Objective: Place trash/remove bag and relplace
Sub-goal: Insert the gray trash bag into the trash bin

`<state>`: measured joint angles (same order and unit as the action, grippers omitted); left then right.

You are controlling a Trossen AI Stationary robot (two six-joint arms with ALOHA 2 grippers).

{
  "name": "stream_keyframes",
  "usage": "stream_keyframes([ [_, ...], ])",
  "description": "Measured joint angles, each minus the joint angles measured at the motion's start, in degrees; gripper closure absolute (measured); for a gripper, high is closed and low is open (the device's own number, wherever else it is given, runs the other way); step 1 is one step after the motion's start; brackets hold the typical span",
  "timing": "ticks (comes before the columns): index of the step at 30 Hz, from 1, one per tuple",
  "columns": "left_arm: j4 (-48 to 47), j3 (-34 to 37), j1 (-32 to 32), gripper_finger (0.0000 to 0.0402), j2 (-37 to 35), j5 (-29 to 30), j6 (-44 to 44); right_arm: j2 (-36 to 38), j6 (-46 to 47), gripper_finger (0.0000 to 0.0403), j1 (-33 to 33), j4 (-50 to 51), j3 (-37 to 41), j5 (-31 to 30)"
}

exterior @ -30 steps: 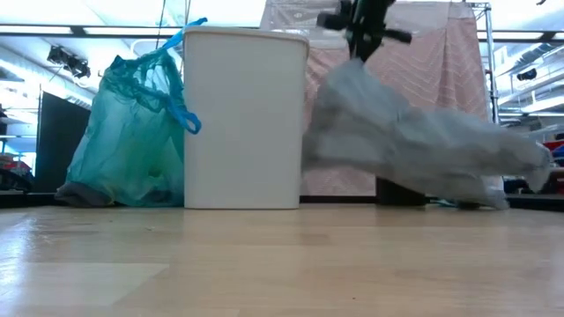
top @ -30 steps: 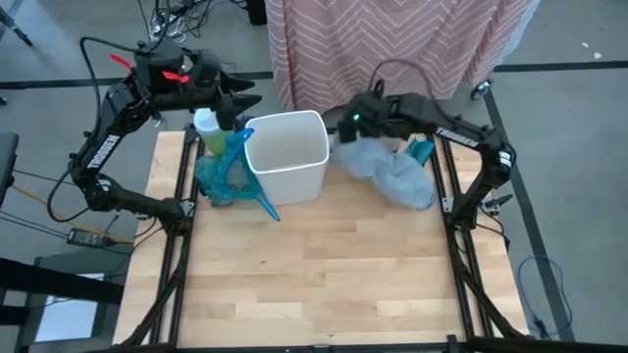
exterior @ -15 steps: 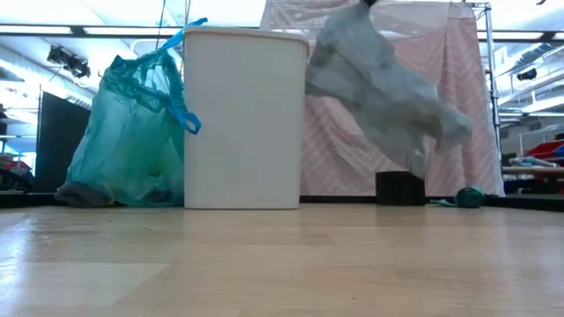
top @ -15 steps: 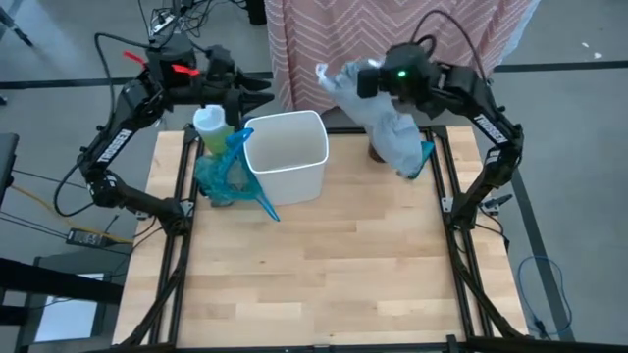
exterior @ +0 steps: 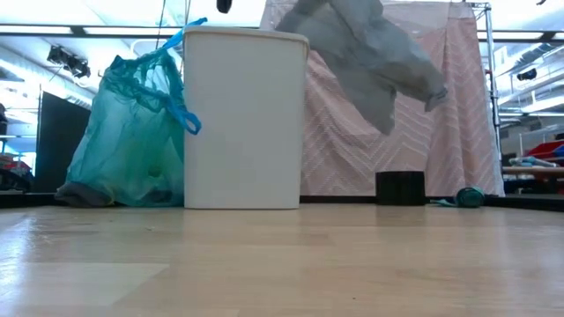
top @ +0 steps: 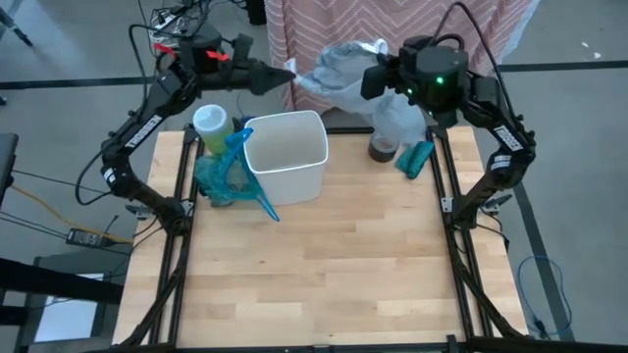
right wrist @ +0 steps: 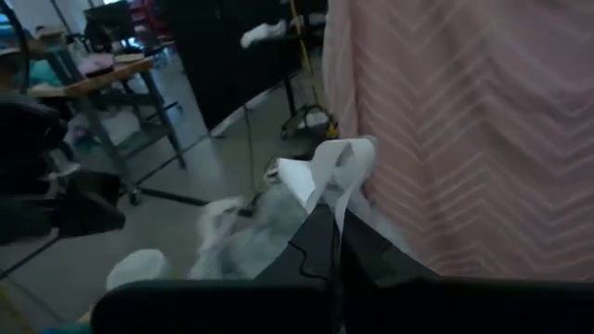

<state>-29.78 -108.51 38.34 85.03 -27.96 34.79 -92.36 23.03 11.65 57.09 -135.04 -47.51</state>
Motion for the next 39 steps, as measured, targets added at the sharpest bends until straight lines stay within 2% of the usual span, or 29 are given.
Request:
stream_keyframes([
  [7, 2.5, 0.0, 5.5, 0.0127, 0.6, -0.1, 18.7, 1.5, -3.7, 0.0403, -2.8, -0.1, 0.0, -11.4],
  [10, 4.5, 0.0, 6.6, 0.0127, 0.2, -3.2, 26.1, 1.5, -4.0, 0.0403, -2.6, -0.4, 0.0, -16.1],
  [13, 7.5, 0.0, 6.7, 0.0127, -0.3, -5.1, 31.5, 0.8, -5.1, 0.0403, -1.0, -2.6, 0.0, -17.6],
  [18, 10.4, 0.0, 6.7, 0.0127, -0.7, -5.3, 36.0, -0.5, -11.4, 0.0403, 1.9, -8.3, 0.2, -16.8],
  [22, 10.0, 0.0, 7.8, 0.0127, -0.7, -5.5, 37.0, -0.6, -18.5, 0.0403, 3.8, -17.8, 0.1, -15.3],
  [25, 10.0, 0.0, 7.9, 0.0127, -0.7, -5.5, 38.9, -0.6, -25.4, 0.0403, 4.5, -26.5, 0.1, -11.9],
  [29, 10.4, 0.0, 7.7, 0.0127, 0.4, -5.6, 39.1, -0.6, -30.2, 0.0403, 4.7, -35.2, 0.0, -7.6],
  [39, 10.7, 0.0, 7.7, 0.0127, 3.1, -5.0, 37.4, -0.6, -33.3, 0.0403, 4.1, -40.8, 0.0, -3.7],
])
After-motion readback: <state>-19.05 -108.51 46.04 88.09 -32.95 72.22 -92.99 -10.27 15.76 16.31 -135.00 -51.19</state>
